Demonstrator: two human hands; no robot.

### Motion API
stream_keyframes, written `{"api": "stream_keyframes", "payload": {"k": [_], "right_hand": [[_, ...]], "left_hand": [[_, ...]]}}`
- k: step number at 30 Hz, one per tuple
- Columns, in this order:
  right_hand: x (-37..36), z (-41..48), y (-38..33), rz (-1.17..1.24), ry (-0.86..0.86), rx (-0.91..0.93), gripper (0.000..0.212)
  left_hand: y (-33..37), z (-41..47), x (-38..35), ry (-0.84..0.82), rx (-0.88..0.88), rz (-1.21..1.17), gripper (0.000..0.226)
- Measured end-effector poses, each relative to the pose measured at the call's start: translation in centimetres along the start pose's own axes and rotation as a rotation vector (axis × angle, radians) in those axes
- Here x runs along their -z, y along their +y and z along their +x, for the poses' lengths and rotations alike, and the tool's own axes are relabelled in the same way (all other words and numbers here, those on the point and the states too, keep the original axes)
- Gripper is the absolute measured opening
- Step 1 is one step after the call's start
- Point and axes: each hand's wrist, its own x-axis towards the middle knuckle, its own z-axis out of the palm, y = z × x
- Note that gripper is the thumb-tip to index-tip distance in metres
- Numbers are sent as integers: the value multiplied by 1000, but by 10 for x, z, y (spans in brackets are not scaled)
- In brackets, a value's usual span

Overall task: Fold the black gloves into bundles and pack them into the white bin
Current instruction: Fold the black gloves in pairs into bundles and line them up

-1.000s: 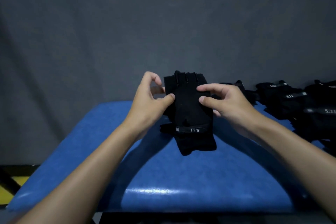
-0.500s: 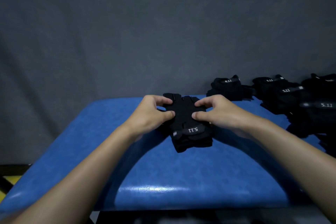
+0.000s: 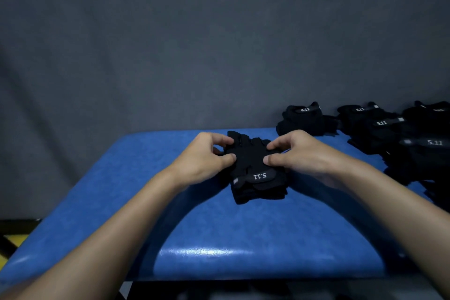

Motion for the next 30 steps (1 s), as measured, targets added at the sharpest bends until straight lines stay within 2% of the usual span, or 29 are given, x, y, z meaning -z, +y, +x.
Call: {"api": "stream_keyframes", "payload": {"k": [2,7,11,15,18,21,23,26,30], "right_hand": [[0,1,3,-5,12,-6,23],[1,0,12,-27,23,-36,28],[3,-5,12,-42,62,45,26],[0,-9,16,-86,43,142,23],[-3,-9,19,-171,5,176,25],[-5,-8,23,-250,-84,198,33],[-6,-6,24,-257,-131,198,40],[-7,-2,29,-295,-156,180,51],[-7,2,33,-448,-187,168,60]], "left_hand": [[0,0,-1,-31,-28,-2,42],[-7,0,8,-7,3,107,21],[-12,-1,16,-15,-6,149,12],[-13,-1,15,-14,-7,180,12],[-13,-2,12,52,-57,289,20],[-6,-7,4,145,-288,312,34],[-2,-10,-5,49,-360,333,45],[-9,-10,-16,-131,-330,527,67],[-20,-8,-16,-188,-285,633,75]]}}
